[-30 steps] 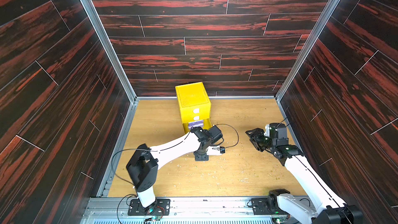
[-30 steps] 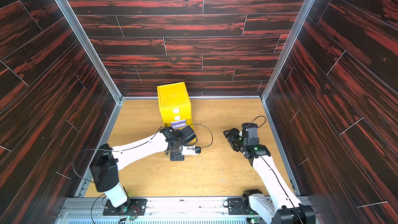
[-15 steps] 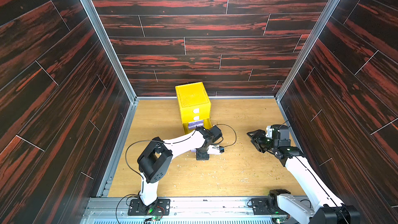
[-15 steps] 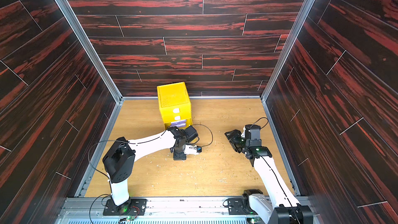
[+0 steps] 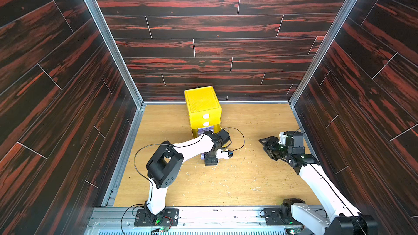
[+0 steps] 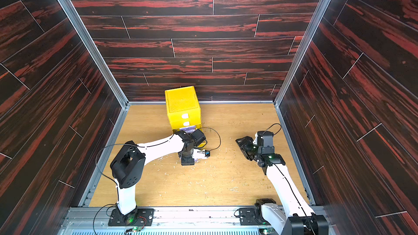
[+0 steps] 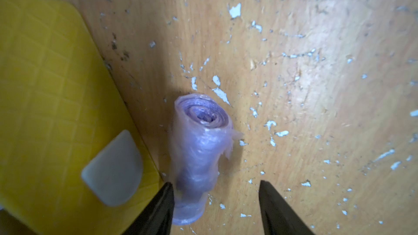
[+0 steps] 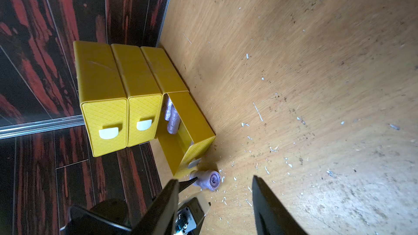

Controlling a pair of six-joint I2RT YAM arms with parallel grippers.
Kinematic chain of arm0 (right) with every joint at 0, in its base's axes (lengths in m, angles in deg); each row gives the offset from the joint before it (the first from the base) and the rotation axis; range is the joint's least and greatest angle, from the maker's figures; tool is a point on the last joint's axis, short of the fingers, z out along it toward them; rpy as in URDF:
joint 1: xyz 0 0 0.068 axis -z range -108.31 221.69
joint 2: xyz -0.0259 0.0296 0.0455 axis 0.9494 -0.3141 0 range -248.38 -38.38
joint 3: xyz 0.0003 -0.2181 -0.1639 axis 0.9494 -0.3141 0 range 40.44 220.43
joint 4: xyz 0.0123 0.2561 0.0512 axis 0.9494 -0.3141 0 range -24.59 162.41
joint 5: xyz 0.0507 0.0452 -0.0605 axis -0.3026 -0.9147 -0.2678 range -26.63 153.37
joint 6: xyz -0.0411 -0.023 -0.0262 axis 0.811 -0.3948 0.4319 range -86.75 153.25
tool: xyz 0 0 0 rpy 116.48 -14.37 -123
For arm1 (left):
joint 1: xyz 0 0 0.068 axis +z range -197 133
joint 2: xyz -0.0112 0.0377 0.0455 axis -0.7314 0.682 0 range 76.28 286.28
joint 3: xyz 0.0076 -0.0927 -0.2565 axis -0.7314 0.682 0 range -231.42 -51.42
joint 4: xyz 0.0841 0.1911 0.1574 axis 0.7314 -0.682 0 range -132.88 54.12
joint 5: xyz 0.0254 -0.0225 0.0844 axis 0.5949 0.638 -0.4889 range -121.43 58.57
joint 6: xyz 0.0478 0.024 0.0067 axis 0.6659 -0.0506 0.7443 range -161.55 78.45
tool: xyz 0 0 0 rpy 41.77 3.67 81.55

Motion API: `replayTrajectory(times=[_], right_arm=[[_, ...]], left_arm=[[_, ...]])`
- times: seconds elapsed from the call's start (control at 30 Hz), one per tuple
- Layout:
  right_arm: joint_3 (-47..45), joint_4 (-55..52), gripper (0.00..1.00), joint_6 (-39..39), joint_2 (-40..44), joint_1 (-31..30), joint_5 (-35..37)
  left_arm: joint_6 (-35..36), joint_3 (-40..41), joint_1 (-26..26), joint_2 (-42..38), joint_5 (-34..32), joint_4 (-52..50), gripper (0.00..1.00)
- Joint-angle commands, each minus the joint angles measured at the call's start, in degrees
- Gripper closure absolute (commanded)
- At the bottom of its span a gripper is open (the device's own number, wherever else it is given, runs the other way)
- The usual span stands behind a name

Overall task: Sort the rolls of trash bags by color and place them into the drawer
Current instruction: Pick up the roll of trash bags from the center of the board.

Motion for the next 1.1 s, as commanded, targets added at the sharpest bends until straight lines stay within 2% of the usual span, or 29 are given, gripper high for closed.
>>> replayTrajectory(times=[0.0, 0.33, 0.57, 0.9, 1.07], right_arm=[[-1.0, 0.5, 0.44, 0.3, 0.0, 0.4, -0.7], [-1.9, 0.9, 0.44, 0.1, 0.0, 0.5, -1.2], [-2.3, 1.0, 0.45, 0.3, -0.1, 0.5, -1.3], [-2.9, 1.9, 0.45, 0.4, -0.7, 0.4, -1.5], [-3.0, 2.3, 0.45, 0.3, -1.2, 0.4, -1.8]], left_arm=[[0.7, 0.1, 0.1, -0.1, -1.1, 1.7, 0.34], [0.6, 0.0, 0.8, 1.1, -2.7, 3.1, 0.32], [-0.7, -1.3, 1.9, 3.0, 0.8, -1.7, 0.32], [-1.0, -1.2, 2.6, 2.1, 3.6, -2.8, 0.41], [-1.3, -1.3, 2.6, 2.7, 3.6, -2.1, 0.4]])
